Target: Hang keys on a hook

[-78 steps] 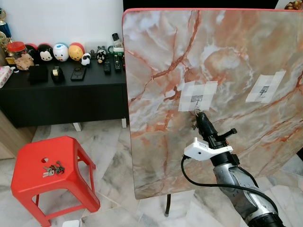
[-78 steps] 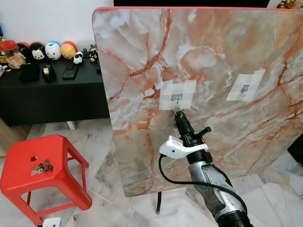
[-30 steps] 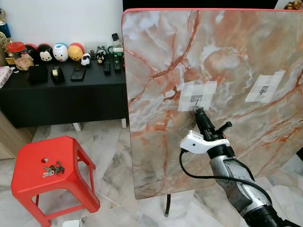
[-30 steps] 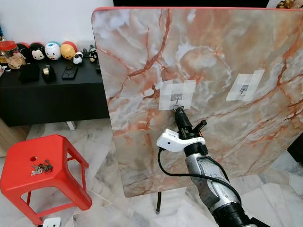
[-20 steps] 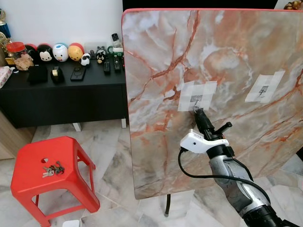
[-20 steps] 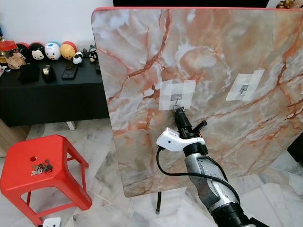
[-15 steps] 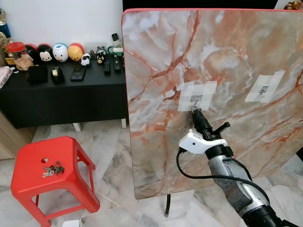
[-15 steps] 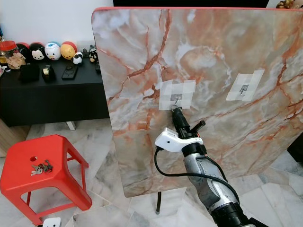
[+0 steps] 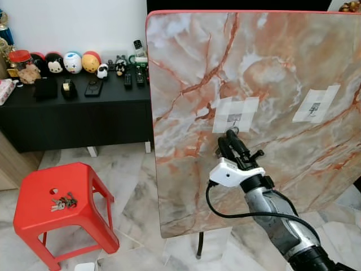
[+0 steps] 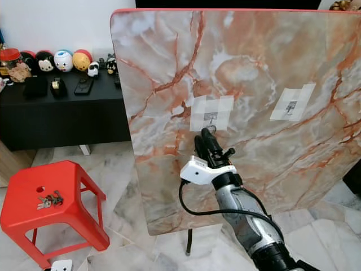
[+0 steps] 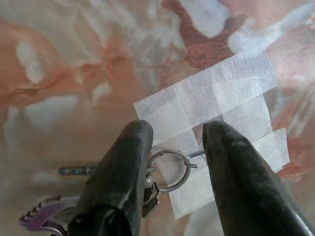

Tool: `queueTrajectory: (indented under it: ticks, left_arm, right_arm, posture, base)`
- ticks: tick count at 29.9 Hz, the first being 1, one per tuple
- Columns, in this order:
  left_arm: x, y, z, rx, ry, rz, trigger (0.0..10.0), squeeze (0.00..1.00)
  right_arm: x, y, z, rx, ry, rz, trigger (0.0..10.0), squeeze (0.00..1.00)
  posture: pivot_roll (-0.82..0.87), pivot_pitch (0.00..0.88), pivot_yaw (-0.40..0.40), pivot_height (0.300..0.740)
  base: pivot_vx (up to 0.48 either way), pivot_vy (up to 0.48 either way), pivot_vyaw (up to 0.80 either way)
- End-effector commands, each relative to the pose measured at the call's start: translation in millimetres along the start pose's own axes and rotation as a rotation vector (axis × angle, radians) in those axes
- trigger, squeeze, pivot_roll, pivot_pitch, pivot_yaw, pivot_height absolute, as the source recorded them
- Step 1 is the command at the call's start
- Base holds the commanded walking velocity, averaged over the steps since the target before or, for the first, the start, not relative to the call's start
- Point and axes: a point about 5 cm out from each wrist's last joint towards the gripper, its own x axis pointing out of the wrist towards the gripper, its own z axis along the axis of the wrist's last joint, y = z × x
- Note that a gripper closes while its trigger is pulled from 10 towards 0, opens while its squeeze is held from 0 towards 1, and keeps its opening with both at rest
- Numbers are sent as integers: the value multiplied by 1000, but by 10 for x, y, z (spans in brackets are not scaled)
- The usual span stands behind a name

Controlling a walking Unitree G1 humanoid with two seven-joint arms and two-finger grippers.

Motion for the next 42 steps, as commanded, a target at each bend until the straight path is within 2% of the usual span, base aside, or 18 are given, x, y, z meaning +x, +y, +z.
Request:
queueTrajectory:
  ticks: [1,5,6,7,8,9,13,14,16,18,22,26,29,32,33,36,39,42]
  left_arm:
    - [-4,10,-23,6,11,-1,10000,0]
    - [-4,11,-24,7,11,-1,10000,0]
    - [-5,11,-25,9,12,-1,10000,0]
    - [-5,11,-25,9,12,-1,10000,0]
    - [-5,12,-27,10,12,-2,10000,0]
    - [-6,13,-29,11,13,-2,10000,0]
    - [-7,19,-32,22,15,-5,10000,0]
    - [-9,25,-35,27,16,-5,10000,0]
    - [-10,33,-35,34,17,-4,10000,0]
    - [-11,44,-37,48,20,-5,10000,0]
    - [-14,64,-39,58,23,-2,10000,0]
    - [-16,84,-37,69,24,2,10000,0]
    - [-19,112,-33,80,25,6,10000,0]
    - [-20,135,-26,93,26,11,10000,0]
    - [-20,135,-26,93,26,11,10000,0]
    - [-21,142,-9,47,7,18,10000,0]
    - [-21,133,-8,13,-6,24,10000,0]
    - [-22,133,-8,13,-11,29,10000,0]
  right_arm:
    - [-37,10,26,110,-15,28,10000,1000]
    - [-82,56,36,234,-19,66,10000,1000]
    - [-150,140,32,352,-10,139,10000,557]
    - [-150,140,32,352,-10,139,10000,557]
    - [-194,200,37,385,-14,197,10000,98]
    - [-261,274,42,394,-23,266,10000,0]
    - [-408,376,-51,468,51,322,10000,0]
    - [-487,397,-246,529,204,268,10000,0]
    - [-550,421,-432,588,356,207,10000,0]
    - [-663,484,-666,742,555,108,10000,0]
    - [-815,614,-826,888,699,73,10000,0]
    - [-945,722,-959,938,825,37,10000,0]
    - [-1222,936,-1113,1036,1043,13,10000,0]
    - [-1578,1241,-1069,1092,1229,146,10000,0]
    - [-1578,1241,-1069,1092,1229,146,10000,0]
    - [-1928,1468,-953,1050,1348,351,10000,0]
    - [-2303,1559,-917,1091,1558,338,10000,0]
    - [-2223,1561,-908,1139,1529,297,10000,0]
  posture:
    - [-33,0,-74,740]
    - [-36,0,-74,740]
    - [-38,0,-74,740]
    - [-38,0,-74,740]
    - [-38,0,-74,740]
    - [-45,0,-68,740]
    - [-48,0,-65,740]
    - [-47,0,-62,740]
    - [-47,0,-57,740]
    - [-46,0,-45,740]
    - [-42,0,-37,740]
    - [-39,0,-27,740]
    - [-37,0,-12,740]
    - [-40,0,-2,740]
    - [-40,0,-2,740]
    - [-55,0,10,740]
    - [-19,0,0,740]
    - [-22,0,-2,740]
  base:
    - [0,0,0]
    - [0,0,0]
    - [0,0,0]
    - [0,0,0]
    - [0,0,0]
    - [0,0,0]
    - [0,0,0]
    - [0,0,0]
    - [0,0,0]
    - [0,0,0]
    - [0,0,0]
    - [0,0,0]
    - [0,0,0]
    - [0,0,0]
    - [0,0,0]
    - [0,0,0]
    - [0,0,0]
    - [0,0,0]
